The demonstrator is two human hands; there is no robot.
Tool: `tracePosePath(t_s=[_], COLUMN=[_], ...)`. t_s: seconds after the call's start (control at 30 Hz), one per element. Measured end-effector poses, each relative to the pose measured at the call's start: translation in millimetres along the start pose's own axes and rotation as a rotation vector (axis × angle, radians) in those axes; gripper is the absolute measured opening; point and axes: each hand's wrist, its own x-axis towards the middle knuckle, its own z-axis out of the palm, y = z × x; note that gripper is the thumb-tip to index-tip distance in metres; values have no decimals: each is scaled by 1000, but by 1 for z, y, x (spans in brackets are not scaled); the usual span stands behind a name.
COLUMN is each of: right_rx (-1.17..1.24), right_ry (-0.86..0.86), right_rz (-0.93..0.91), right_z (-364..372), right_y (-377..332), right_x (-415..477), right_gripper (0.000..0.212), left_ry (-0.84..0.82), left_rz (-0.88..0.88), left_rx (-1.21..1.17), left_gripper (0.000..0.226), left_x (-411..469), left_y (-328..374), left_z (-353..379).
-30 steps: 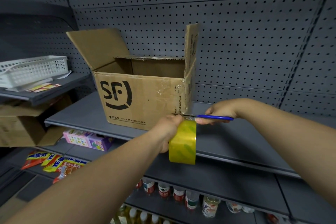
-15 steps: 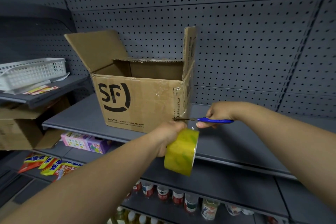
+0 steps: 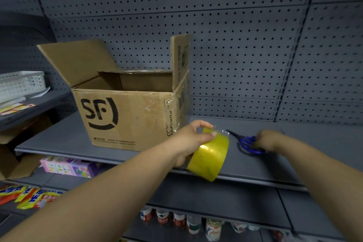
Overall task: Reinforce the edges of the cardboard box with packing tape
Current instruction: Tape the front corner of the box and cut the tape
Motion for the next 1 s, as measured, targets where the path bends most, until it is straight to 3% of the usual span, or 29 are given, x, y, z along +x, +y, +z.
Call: tracePosePath(t_s=[0.13, 0.2, 0.27, 0.33, 0.37, 0.47, 0.67, 0.83, 1.0], right_rx=[51, 120, 494, 968, 1056, 952, 946, 723, 690], right_ry=[119, 281, 409, 353, 308, 307, 506, 673, 690], right_rz=[155, 118, -115, -362, -432, -507, -412, -432, -437], right_z=[10, 7, -1, -10, -13, -16, -10, -6, -2], right_y=[4, 1, -4, -15, -18, -22, -19, -22, -23], right_x=[3, -2, -11, -29, -35, -43, -37, -38, -34], right_gripper=[27, 31, 41, 42, 37, 23, 3, 9, 14], left_ry=[-51, -61, -66, -65, -60, -65, -62, -55, -18], left_rz=[133, 166, 163, 155, 156, 162, 227, 291, 360], left_rx=[160, 208, 214, 233, 249, 269, 368, 421, 539], left_gripper=[21, 31, 42, 55, 61, 65, 73, 78, 82], left_x=[18, 25, 31, 36, 38, 46, 53, 53, 55], left_y=[15, 20, 23, 25, 25, 27, 26, 26, 25], left_z=[23, 32, 37, 41, 43, 47, 49, 46, 44])
